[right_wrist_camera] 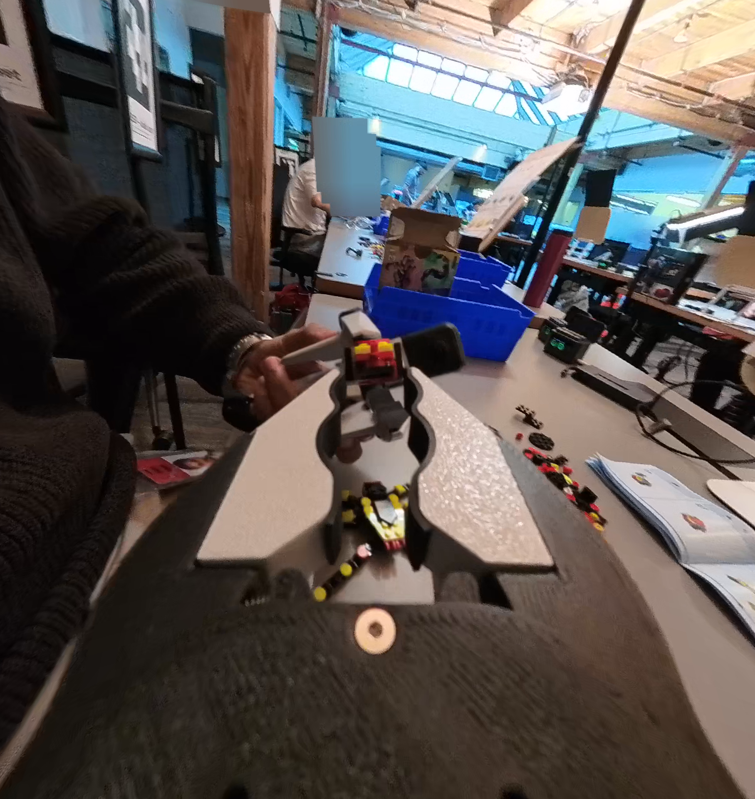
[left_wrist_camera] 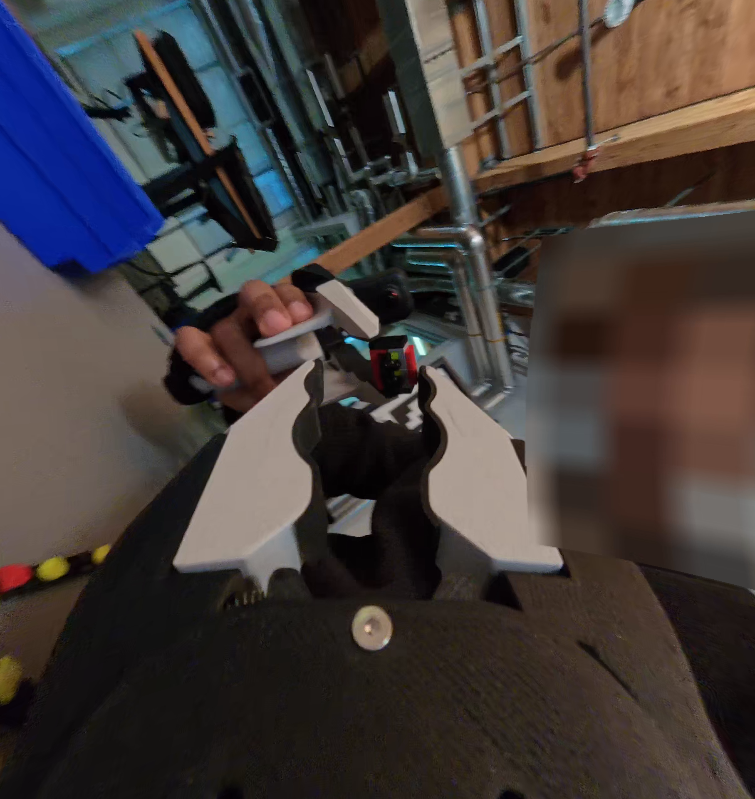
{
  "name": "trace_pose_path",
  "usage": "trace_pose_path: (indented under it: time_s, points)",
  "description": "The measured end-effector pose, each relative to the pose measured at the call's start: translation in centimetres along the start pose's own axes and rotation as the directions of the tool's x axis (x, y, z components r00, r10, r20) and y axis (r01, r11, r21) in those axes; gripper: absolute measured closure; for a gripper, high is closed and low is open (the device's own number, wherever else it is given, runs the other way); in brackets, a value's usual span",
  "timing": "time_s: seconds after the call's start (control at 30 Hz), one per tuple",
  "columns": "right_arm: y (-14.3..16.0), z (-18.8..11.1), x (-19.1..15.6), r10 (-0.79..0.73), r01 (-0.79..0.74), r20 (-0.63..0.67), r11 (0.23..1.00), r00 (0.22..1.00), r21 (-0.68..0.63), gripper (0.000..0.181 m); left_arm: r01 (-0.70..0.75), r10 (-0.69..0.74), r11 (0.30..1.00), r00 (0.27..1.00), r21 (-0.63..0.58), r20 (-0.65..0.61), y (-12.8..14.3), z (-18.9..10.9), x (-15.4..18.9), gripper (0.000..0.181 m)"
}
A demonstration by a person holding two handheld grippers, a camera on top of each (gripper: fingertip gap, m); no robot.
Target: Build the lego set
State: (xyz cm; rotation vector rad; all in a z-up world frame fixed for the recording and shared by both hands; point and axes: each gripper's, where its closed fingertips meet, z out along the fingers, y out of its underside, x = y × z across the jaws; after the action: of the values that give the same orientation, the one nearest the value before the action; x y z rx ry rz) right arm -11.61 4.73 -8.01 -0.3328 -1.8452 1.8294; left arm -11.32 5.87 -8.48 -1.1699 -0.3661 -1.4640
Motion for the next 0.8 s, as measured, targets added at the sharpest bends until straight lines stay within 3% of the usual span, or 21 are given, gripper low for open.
trace_pose_path:
  time_s: [0.13, 0.43, 0.5, 0.63, 0.8]
  points:
    - [2.0, -0.5, 1.1, -0.079, 0.069, -0.062, 0.986, 0.995, -0.153, 0.156, -0.108, 0.111, 0.994, 0.976, -0.024, 0.188, -0.3, -1.0, -1.9, 0.138]
    - [5.3, -0.7, 1.5, -0.264, 0.216, -0.07, 0.893, 0.962, -0.395, 0.157, -0.122, 0.156, 0.985, 0.925, -0.119, 0.346, 0.9, -1.5, -4.1, 0.139]
    - [5.8, -0.6, 1.5, -0.297, 0.242, -0.059, 0.866, 0.953, -0.437, 0.156, -0.109, 0.151, 0.986, 0.91, -0.13, 0.386, 1.1, -1.7, -4.8, 0.147]
    - [6.6, -0.5, 1.3, -0.325, 0.264, -0.045, 0.833, 0.945, -0.487, 0.156, -0.081, 0.127, 0.989, 0.9, -0.126, 0.417, 1.2, -2.0, -5.4, 0.16]
    - [6.3, -0.6, 0.9, -0.314, 0.27, -0.029, 0.858, 0.949, -0.437, 0.157, -0.047, 0.094, 0.99, 0.919, -0.129, 0.382, 1.4, -1.7, -5.1, 0.159]
